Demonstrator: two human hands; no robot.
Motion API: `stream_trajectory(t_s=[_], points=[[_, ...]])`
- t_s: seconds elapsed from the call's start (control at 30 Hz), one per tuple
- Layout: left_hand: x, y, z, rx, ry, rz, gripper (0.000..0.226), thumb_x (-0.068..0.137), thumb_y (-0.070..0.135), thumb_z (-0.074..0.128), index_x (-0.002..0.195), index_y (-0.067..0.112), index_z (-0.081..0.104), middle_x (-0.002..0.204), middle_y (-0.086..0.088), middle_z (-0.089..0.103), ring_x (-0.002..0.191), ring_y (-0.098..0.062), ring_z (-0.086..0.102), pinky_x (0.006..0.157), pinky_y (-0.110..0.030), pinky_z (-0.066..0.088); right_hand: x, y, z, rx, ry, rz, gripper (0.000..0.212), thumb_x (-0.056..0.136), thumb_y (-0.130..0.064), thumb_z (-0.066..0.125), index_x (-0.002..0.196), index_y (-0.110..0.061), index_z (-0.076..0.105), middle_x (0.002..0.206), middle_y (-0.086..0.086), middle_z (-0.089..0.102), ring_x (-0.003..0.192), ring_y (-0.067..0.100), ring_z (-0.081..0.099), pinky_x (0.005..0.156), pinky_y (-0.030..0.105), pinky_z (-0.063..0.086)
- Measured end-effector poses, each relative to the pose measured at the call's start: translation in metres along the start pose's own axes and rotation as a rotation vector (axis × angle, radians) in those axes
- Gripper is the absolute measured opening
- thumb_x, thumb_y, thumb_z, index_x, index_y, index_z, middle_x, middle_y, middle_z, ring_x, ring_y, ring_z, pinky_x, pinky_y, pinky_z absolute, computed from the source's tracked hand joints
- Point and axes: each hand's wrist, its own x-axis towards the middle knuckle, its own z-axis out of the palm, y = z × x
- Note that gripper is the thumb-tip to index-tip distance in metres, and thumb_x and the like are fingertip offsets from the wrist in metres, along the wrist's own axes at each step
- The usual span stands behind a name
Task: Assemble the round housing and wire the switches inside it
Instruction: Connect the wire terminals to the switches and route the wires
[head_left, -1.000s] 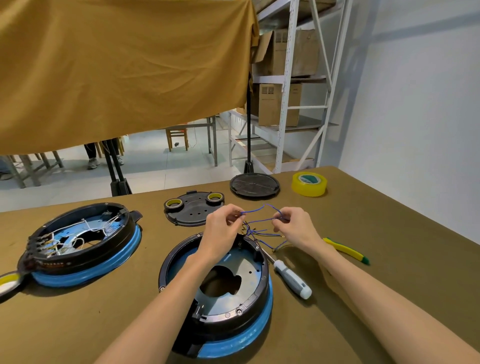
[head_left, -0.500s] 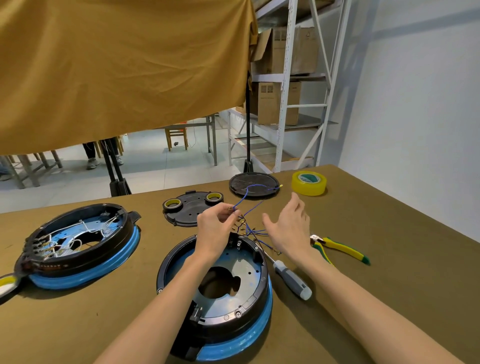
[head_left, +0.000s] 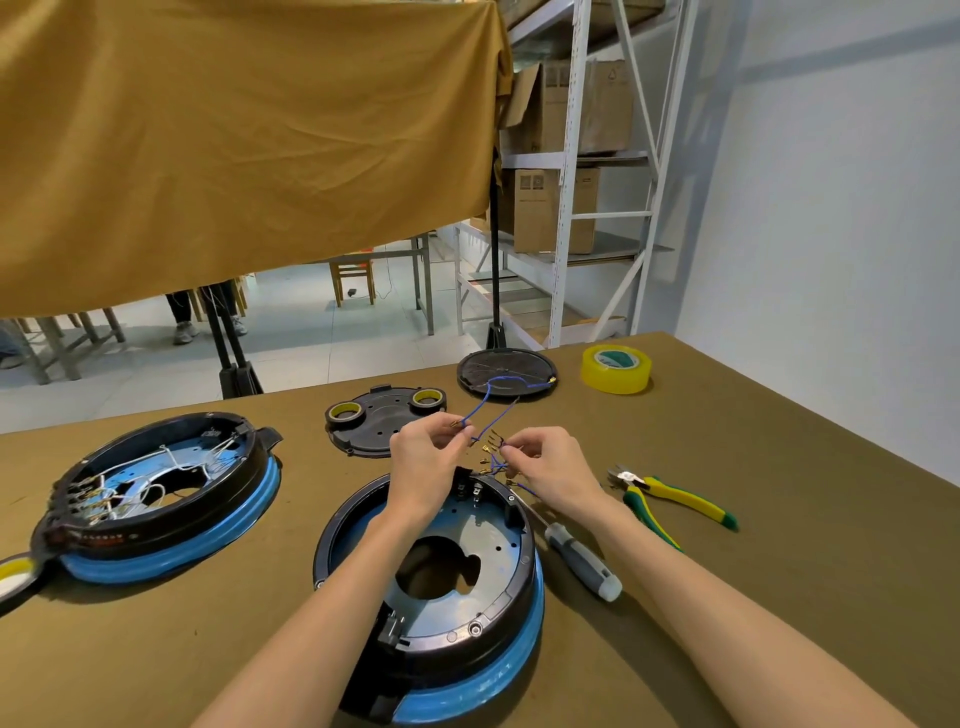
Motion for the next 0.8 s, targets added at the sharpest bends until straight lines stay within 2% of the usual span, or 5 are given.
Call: stream_trajectory(t_s=[0.13,0.27,0.43,0.53,0.8], points=[[0.0,0.003,-0.003,0.014,0.014,-0.018,0.007,0.091,0.018,0.077,0.092,0.025,0.078,0.08,0.01,0.077,0.077,-0.001,0.073,0.078,-0.018,0.059,0.001,0.007,-0.011,-0.012,0.059,0.058,0.012,0.097,-0.023,0.066,0.091,-0.026,0.076,0.07,-0.009,0.075,0.07,0.003,0.071,0.078,0.03,0.058],[-0.003,0.012,-0.017,0.032,-0.013,-0.006,0.007,0.091,0.016,0.078,0.091,0.023,0.08,0.078,0.01,0.077,0.076,-0.002,0.072,0.075,-0.017,0.057,0.001,0.013,-0.017,-0.149,0.015,0.174,0.032,0.101,-0.029,0.063,0.125,-0.01,0.07,0.118,0.005,0.073,0.108,0.02,0.067,0.098,0.037,0.054],[-0.018,0.016,-0.058,0.114,-0.048,0.102,0.014,0.086,0.008,0.081,0.095,0.018,0.083,0.087,0.01,0.077,0.081,-0.005,0.071,0.078,-0.021,0.058,-0.012,-0.007,-0.016,0.092,0.418,0.045,0.015,0.099,-0.011,0.057,0.092,-0.023,0.061,0.083,-0.006,0.064,0.077,0.012,0.059,0.06,0.009,0.042],[-0.036,0.013,-0.084,0.224,-0.039,0.22,0.024,0.082,0.002,0.082,0.098,0.02,0.082,0.096,0.011,0.075,0.092,0.0,0.069,0.086,-0.011,0.053,-0.024,-0.033,-0.008,0.218,0.475,-0.101,0.016,0.098,-0.013,0.058,0.09,-0.027,0.058,0.08,-0.006,0.061,0.07,0.004,0.055,0.061,0.011,0.043],[-0.079,0.003,-0.112,0.122,-0.001,0.216,0.03,0.081,-0.003,0.082,0.102,0.018,0.082,0.105,0.011,0.076,0.103,-0.003,0.071,0.091,-0.017,0.055,-0.052,-0.063,0.02,-0.022,-0.233,-0.11,0.031,0.101,-0.04,0.06,0.127,-0.024,0.06,0.103,-0.009,0.07,0.094,0.009,0.067,0.084,0.026,0.055]])
